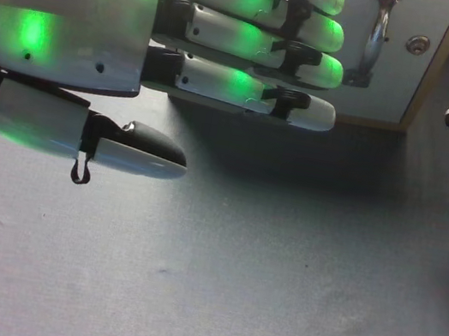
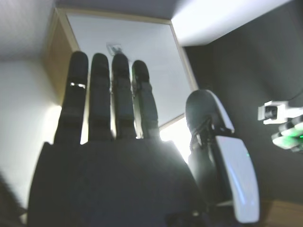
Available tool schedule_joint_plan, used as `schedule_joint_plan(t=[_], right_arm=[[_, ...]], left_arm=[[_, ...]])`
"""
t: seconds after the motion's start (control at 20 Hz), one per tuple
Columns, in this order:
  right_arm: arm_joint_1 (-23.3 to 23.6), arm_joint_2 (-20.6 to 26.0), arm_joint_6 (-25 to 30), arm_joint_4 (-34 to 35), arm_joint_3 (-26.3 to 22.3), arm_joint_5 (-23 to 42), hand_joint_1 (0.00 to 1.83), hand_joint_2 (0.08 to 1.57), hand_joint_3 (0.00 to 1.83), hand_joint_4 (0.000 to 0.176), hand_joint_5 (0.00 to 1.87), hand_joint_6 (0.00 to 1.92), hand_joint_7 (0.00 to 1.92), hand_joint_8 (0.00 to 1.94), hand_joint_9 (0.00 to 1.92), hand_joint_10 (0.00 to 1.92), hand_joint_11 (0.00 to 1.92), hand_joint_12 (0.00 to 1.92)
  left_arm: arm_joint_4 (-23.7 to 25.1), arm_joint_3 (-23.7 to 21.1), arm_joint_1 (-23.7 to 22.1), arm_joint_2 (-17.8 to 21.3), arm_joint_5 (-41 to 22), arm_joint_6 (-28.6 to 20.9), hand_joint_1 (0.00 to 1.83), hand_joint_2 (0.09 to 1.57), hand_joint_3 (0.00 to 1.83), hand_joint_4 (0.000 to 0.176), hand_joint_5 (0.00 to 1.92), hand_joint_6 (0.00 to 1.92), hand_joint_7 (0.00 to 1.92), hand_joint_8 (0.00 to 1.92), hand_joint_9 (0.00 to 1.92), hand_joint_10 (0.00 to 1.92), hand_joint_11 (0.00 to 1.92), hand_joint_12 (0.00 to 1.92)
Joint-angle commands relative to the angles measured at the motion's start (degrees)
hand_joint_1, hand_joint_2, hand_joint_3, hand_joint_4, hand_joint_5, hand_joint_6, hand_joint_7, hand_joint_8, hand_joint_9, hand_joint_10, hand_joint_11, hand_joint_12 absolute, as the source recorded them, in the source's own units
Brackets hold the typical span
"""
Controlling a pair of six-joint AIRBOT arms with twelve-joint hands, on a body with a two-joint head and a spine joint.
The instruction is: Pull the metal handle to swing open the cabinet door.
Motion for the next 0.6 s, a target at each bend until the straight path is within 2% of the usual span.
schedule_joint_plan(t=[0.0, 0.05, 0.25, 0.35, 0.55], right_arm=[[0.0, 0.1, 2.8, 0.7, 0.2, -8.1, 0.0, 1.39, 0.0, 0.0, 0.34, 0.0, 0.34, 0.0, 0.3, 0.0, 0.0, 0.82], [-0.7, -0.3, 4.6, 0.7, 0.2, -9.1, 0.0, 1.39, 0.0, 0.0, 0.35, 0.01, 0.35, 0.0, 0.3, 0.0, 0.0, 0.81], [-2.2, -2.2, 5.5, 3.2, 0.7, -10.8, 0.0, 1.39, 0.0, 0.0, 0.34, 0.0, 0.34, 0.0, 0.29, 0.0, 0.0, 0.78], [-4.3, -3.5, 5.5, 8.4, 0.6, -14.8, 0.0, 1.39, 0.0, 0.0, 0.34, 0.0, 0.34, 0.0, 0.29, 0.0, 0.0, 0.78], [-7.4, -6.1, 5.5, 12.1, 0.1, -21.6, 0.0, 1.38, 0.0, 0.0, 0.35, 0.01, 0.35, 0.0, 0.29, 0.0, 0.0, 0.78]], left_arm=[[-5.6, 0.1, -0.5, 0.5, -1.4, 0.4, 0.0, 1.53, 0.0, 0.0, 0.27, 0.0, 0.29, 0.0, 0.26, 0.0, 0.0, 0.57], [-5.6, 0.1, -0.5, 0.5, -1.4, 0.4, 0.0, 1.52, 0.0, 0.0, 0.28, 0.0, 0.29, 0.0, 0.26, 0.0, 0.0, 0.57], [-5.6, 0.1, -0.5, 0.5, -1.4, 0.4, 0.0, 1.52, 0.0, 0.0, 0.29, 0.01, 0.29, 0.0, 0.26, 0.0, 0.0, 0.56], [-5.6, 0.1, -0.5, 0.5, -1.4, 0.4, 0.0, 1.53, 0.0, 0.0, 0.28, 0.0, 0.29, 0.0, 0.26, 0.0, 0.0, 0.56], [-5.6, 0.1, -0.5, 0.5, -1.4, 0.4, 0.0, 1.52, 0.0, 0.0, 0.27, 0.0, 0.27, 0.0, 0.24, 0.0, 0.0, 0.5]])
